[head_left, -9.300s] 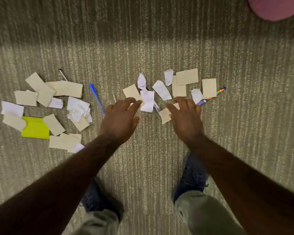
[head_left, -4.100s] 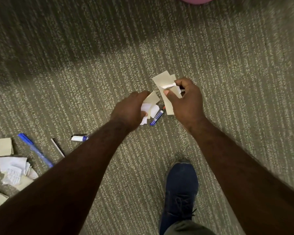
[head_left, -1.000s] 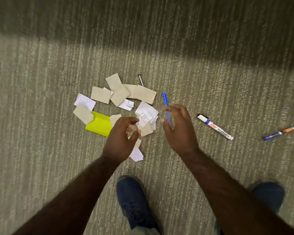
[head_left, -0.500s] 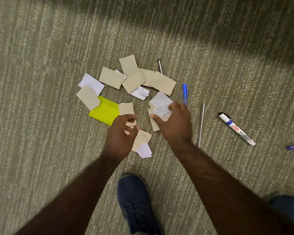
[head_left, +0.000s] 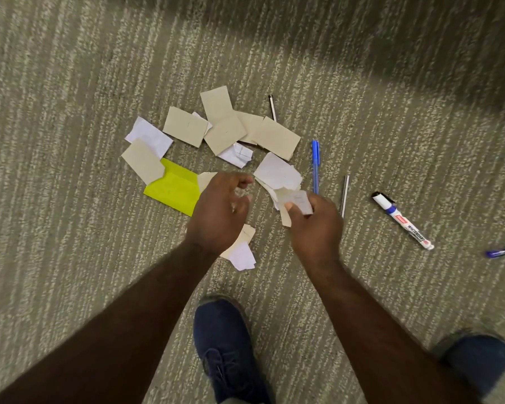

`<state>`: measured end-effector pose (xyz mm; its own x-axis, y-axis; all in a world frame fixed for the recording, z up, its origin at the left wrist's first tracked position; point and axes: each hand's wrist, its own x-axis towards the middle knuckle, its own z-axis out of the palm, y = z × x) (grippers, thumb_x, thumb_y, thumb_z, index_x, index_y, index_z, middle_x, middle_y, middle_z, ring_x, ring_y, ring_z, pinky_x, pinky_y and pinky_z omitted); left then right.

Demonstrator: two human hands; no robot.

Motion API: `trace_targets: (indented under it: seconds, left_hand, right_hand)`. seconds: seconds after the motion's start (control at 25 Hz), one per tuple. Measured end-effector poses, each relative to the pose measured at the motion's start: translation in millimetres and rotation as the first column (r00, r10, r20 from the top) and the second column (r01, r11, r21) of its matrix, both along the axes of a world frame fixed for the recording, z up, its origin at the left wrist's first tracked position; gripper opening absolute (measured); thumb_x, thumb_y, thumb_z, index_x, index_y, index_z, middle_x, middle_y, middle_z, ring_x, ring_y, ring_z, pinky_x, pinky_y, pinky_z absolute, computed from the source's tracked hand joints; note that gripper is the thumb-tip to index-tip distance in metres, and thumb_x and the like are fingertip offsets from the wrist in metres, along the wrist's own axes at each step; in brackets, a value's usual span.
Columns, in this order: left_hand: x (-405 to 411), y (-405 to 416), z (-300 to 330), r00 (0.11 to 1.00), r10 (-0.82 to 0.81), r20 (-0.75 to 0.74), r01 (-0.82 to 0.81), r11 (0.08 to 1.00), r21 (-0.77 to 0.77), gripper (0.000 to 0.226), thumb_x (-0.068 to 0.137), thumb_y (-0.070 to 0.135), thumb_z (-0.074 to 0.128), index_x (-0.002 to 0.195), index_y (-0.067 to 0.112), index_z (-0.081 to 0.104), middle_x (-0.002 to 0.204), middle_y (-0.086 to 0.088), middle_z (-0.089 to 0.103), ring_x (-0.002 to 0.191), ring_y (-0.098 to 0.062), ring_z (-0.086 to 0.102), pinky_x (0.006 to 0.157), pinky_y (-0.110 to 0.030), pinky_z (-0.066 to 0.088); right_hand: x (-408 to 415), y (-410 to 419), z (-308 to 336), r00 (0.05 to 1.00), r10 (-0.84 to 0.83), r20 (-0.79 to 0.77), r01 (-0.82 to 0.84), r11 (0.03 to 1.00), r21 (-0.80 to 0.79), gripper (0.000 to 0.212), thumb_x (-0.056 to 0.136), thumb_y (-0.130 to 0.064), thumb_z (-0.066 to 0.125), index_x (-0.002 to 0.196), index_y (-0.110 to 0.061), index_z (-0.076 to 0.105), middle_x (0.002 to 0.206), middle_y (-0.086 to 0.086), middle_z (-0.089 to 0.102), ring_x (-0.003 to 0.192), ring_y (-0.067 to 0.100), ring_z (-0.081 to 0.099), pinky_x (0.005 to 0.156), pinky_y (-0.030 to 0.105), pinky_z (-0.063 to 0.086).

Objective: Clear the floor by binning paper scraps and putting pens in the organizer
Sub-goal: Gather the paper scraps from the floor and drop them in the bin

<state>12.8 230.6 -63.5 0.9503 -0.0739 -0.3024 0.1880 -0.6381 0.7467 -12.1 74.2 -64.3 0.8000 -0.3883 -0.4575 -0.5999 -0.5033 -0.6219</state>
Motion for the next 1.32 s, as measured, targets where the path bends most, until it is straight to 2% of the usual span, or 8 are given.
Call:
trace_targets:
  seconds: [0.12,0.24,0.36,0.56,0.84,1.0,1.16,1.32]
  left_hand:
    - [25.7,-19.8,-4.8,0.959,-0.281,0.046,0.266,0.941,0.209,0.045,0.080,0.009,0.062,0.123,0.016,0.053,0.121,-0.007,0.056,0.103,-0.024,0.053,0.090,-0.037,0.045]
    - [41.2,-41.5,-11.2,0.855,-0.519,-0.011,0.474,0.771,0.425,0.056,0.084,0.014,0.060,0.136,0.021,0.042,0.142,-0.002,0.045,0.121,-0.031,0.044,0.091,-0.044,0.041]
    - [44.2,-49.5,-17.3,0.791,-0.602,-0.112,0.555,0.627,0.546,0.055,0.085,0.018,0.060,0.134,0.028,0.040,0.134,-0.001,0.046,0.122,-0.028,0.038,0.087,-0.041,0.037]
    - [40.1,-46.8,-17.9,0.752,-0.644,-0.141,0.596,0.572,0.563,0.052,0.080,0.024,0.067,0.126,0.029,0.043,0.123,-0.006,0.046,0.118,-0.033,0.037,0.086,-0.043,0.034]
    - [24.9,-34.9,-23.7,0.797,-0.595,-0.098,0.568,0.686,0.455,0.030,0.081,0.022,0.065,0.107,0.018,0.052,0.117,-0.006,0.055,0.108,-0.030,0.045,0.082,-0.040,0.035]
    - [15.0,-14.5,-18.8,0.953,-0.302,-0.021,0.301,0.936,0.181,0.021,0.084,0.023,0.062,0.101,0.011,0.058,0.095,-0.010,0.066,0.087,-0.029,0.059,0.070,-0.032,0.037]
    - [31.4,9.5,-11.1,0.997,0.027,0.074,-0.035,0.993,0.110,0.025,0.084,0.028,0.062,0.097,0.007,0.062,0.088,-0.013,0.067,0.080,-0.026,0.059,0.068,-0.033,0.039]
    - [57.2,28.8,-19.0,0.992,-0.092,0.089,0.070,0.971,0.227,0.029,0.084,0.037,0.055,0.092,0.010,0.060,0.087,-0.013,0.063,0.083,-0.034,0.056,0.073,-0.044,0.044]
  right_hand:
    - [-7.4,-23.1,12.5,0.995,-0.091,0.043,0.090,0.995,0.037,0.021,0.085,-0.013,0.066,0.102,-0.002,0.066,0.098,0.009,0.057,0.083,0.020,0.059,0.068,0.014,0.044]
    - [-6.7,-35.9,16.4,0.989,-0.121,0.087,0.116,0.992,0.054,0.021,0.085,-0.010,0.066,0.103,0.001,0.065,0.101,0.010,0.053,0.081,0.015,0.056,0.064,-0.004,0.040]
    - [0.9,-38.8,15.2,0.986,-0.103,0.133,0.096,0.994,0.059,0.019,0.086,-0.012,0.065,0.101,-0.001,0.065,0.104,0.010,0.053,0.084,0.014,0.056,0.068,-0.001,0.040]
    - [12.3,-41.8,9.8,0.973,-0.150,0.174,0.140,0.988,0.071,0.019,0.087,-0.013,0.064,0.103,-0.003,0.064,0.102,0.005,0.051,0.077,0.007,0.053,0.066,-0.001,0.041]
    - [14.8,-41.4,7.5,0.977,-0.118,0.178,0.108,0.992,0.061,0.021,0.087,-0.014,0.063,0.104,-0.003,0.063,0.106,0.010,0.053,0.082,0.009,0.053,0.065,-0.004,0.039]
    - [41.9,-31.9,1.9,0.977,-0.008,0.213,-0.003,0.999,0.054,0.025,0.087,-0.015,0.063,0.106,0.001,0.063,0.111,0.013,0.055,0.094,0.017,0.057,0.070,-0.002,0.040]
    - [95.7,-13.4,-15.7,0.952,0.233,0.198,-0.233,0.972,-0.024,0.032,0.085,-0.014,0.064,0.112,0.002,0.060,0.125,0.016,0.055,0.115,0.028,0.052,0.097,0.032,0.045]
    - [117.2,3.3,-29.4,0.901,0.424,0.089,-0.395,0.889,-0.230,0.027,0.077,-0.019,0.070,0.101,-0.009,0.063,0.118,0.011,0.054,0.110,0.031,0.049,0.094,0.039,0.044]
